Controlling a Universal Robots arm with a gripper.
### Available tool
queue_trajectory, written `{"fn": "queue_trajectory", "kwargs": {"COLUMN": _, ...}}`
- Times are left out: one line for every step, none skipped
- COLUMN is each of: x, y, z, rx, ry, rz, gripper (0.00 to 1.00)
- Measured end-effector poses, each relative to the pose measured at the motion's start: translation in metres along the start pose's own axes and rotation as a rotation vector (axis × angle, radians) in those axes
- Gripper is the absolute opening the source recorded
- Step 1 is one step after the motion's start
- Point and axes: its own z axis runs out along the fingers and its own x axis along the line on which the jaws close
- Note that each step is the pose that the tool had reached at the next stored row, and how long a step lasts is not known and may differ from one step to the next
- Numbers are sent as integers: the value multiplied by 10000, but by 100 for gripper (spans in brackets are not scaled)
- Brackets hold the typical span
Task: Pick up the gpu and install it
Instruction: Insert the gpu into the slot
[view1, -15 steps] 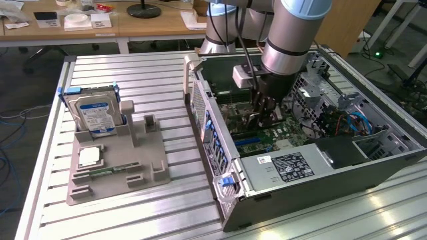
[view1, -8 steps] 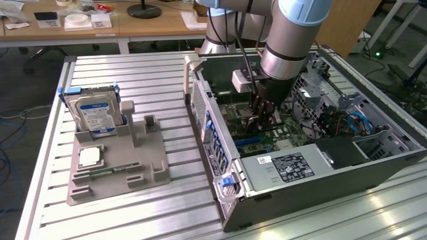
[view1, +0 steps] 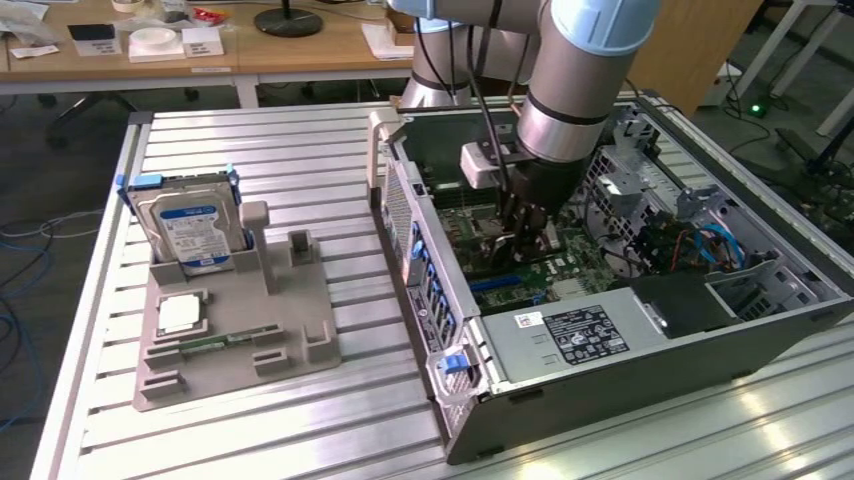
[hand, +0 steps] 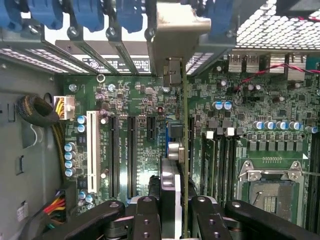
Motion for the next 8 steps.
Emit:
{"fn": "queue_trajectory", "kwargs": {"x": 13, "y": 5, "z": 0, "rx": 0, "ry": 1, "rz": -1, "gripper": 29}}
{"fn": "queue_trajectory", "kwargs": {"x": 22, "y": 9, "z": 3, "rx": 0, "ry": 0, "rz": -2, "gripper": 29}}
{"fn": "queue_trajectory", "kwargs": {"x": 24, "y": 14, "z": 5, "rx": 0, "ry": 0, "rz": -1, "gripper": 29}}
{"fn": "queue_trajectory", "kwargs": {"x": 24, "y": 19, "z": 9, "rx": 1, "ry": 0, "rz": 0, "gripper": 29}}
{"fn": "queue_trajectory", "kwargs": {"x": 25, "y": 21, "z": 14, "rx": 1, "ry": -1, "rz": -1, "gripper": 29}}
{"fn": "queue_trajectory", "kwargs": {"x": 25, "y": 21, "z": 22, "rx": 0, "ry": 0, "rz": -3, "gripper": 29}}
{"fn": "queue_trajectory", "kwargs": {"x": 25, "y": 21, "z": 31, "rx": 0, "ry": 1, "rz": -3, "gripper": 29}}
{"fn": "queue_trajectory", "kwargs": {"x": 26, "y": 21, "z": 44, "rx": 0, "ry": 1, "rz": -3, "gripper": 29}}
